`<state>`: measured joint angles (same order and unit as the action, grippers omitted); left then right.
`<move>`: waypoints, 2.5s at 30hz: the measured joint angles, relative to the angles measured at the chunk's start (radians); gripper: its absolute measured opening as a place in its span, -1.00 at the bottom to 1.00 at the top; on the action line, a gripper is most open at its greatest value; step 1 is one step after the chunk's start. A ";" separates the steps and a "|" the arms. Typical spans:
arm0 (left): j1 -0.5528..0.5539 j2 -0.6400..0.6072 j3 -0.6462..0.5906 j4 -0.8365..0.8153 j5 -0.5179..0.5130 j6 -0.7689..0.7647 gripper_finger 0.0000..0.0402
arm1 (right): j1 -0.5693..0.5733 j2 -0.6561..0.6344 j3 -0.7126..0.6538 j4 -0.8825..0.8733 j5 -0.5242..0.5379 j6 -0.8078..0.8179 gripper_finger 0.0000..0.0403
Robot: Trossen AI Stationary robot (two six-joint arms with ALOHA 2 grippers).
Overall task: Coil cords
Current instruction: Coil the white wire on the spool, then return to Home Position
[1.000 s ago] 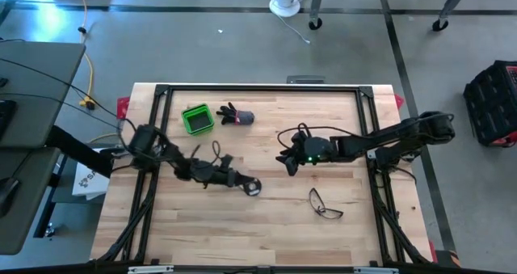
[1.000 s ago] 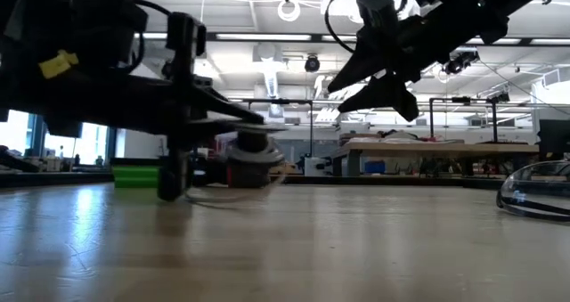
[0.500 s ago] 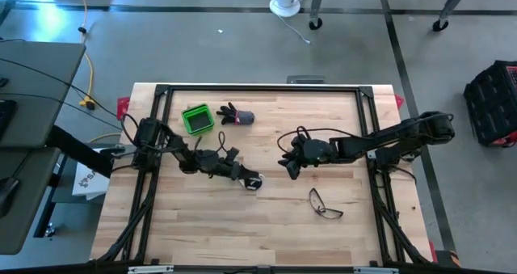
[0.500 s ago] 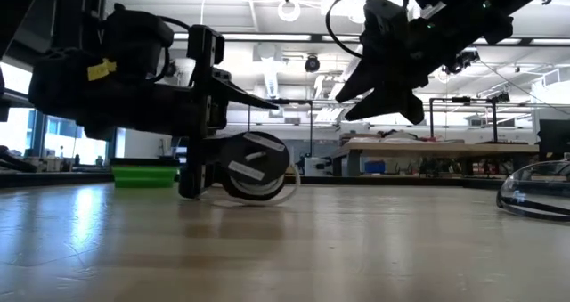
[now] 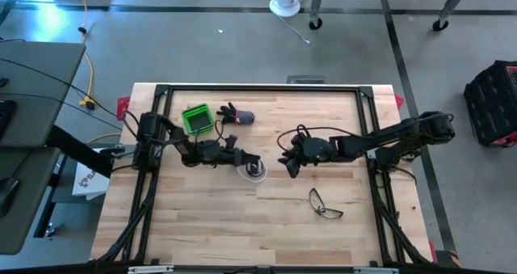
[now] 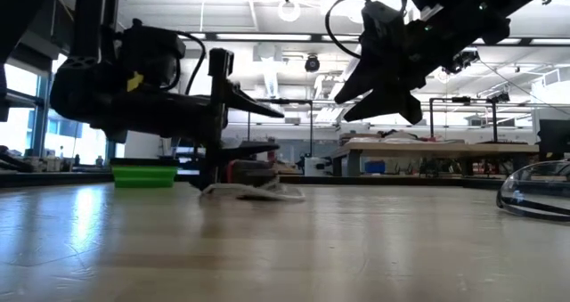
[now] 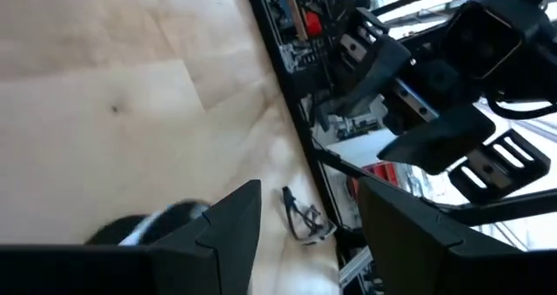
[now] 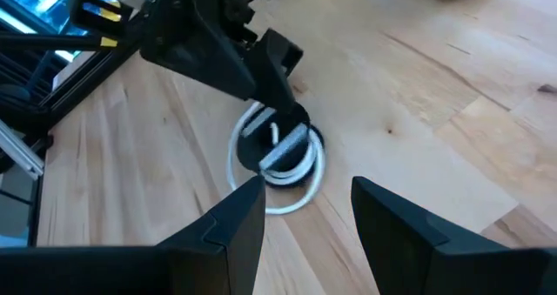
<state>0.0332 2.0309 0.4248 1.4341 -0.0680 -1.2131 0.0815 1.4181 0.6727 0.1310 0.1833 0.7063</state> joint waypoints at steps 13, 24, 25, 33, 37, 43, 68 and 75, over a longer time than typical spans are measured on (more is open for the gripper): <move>0.108 -0.004 -0.016 0.039 0.187 0.051 -0.07 | -0.022 0.000 0.000 -0.022 0.001 -0.039 -0.17; 0.106 -0.141 -0.204 0.083 0.118 0.008 -0.21 | -0.044 -0.027 0.000 -0.016 0.000 -0.029 -0.17; 0.101 -0.174 -0.237 0.081 0.093 0.004 -0.22 | -0.044 -0.042 0.000 -0.017 0.007 -0.031 -0.17; 0.011 -0.469 -0.417 0.121 -0.142 -0.046 -0.25 | -0.049 -0.212 0.000 -0.049 0.078 -0.016 -0.17; -0.048 -0.593 -0.399 0.133 -0.242 0.001 -0.25 | -0.047 -0.319 0.001 -0.057 0.123 0.017 -0.17; -0.113 -0.748 -0.370 0.132 -0.356 0.144 -0.25 | -0.025 -0.449 0.001 -0.054 0.211 0.024 -0.17; 0.368 -0.721 -0.226 -0.091 0.679 0.594 -1.00 | 0.099 -0.773 0.000 -0.394 0.388 -0.162 -1.00; 0.357 -0.711 -0.291 -0.101 0.643 0.623 -1.00 | 0.093 -0.713 -0.133 -0.168 0.387 -0.220 -1.00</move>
<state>0.3899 1.3199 0.1340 1.3333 0.5751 -0.5897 0.1748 0.7047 0.5401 -0.0371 0.5702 0.4868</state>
